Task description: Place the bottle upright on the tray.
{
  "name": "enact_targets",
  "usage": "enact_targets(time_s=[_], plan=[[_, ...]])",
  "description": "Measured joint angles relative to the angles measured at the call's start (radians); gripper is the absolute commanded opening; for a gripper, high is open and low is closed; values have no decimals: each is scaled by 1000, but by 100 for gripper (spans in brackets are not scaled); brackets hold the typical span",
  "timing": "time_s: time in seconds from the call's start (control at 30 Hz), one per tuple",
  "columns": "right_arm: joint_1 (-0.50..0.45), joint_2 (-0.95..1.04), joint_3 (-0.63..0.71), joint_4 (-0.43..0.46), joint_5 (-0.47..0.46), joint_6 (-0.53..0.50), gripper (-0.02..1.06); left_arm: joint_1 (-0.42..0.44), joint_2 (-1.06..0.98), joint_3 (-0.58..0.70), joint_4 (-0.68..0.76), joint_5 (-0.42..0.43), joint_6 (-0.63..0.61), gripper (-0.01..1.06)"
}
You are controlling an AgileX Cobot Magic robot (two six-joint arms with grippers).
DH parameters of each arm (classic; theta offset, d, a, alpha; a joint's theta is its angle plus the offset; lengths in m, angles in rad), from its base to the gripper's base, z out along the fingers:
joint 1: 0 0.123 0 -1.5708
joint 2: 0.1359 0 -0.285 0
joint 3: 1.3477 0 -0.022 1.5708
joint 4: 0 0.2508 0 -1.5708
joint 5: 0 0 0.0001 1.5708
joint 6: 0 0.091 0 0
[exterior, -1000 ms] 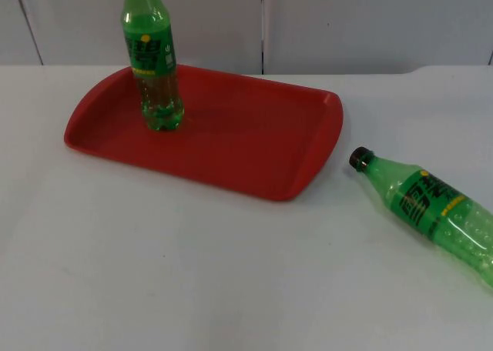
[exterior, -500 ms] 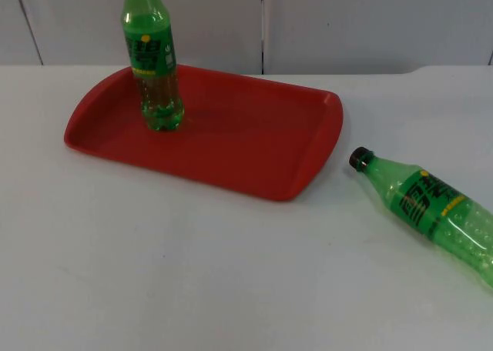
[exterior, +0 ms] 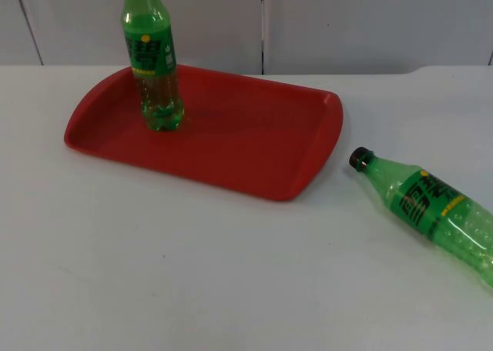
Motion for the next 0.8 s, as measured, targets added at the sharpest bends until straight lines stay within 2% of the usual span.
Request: enact_targets(time_s=[0.33,0.5,0.8], plan=[[2,0,0,0,0,0,82,0,-115,0,4,196,6,105],[11,0,0,0,0,0,82,0,-115,0,48,257,6,105],[11,0,0,0,0,-2,82,0,-115,0,104,262,8,105]])
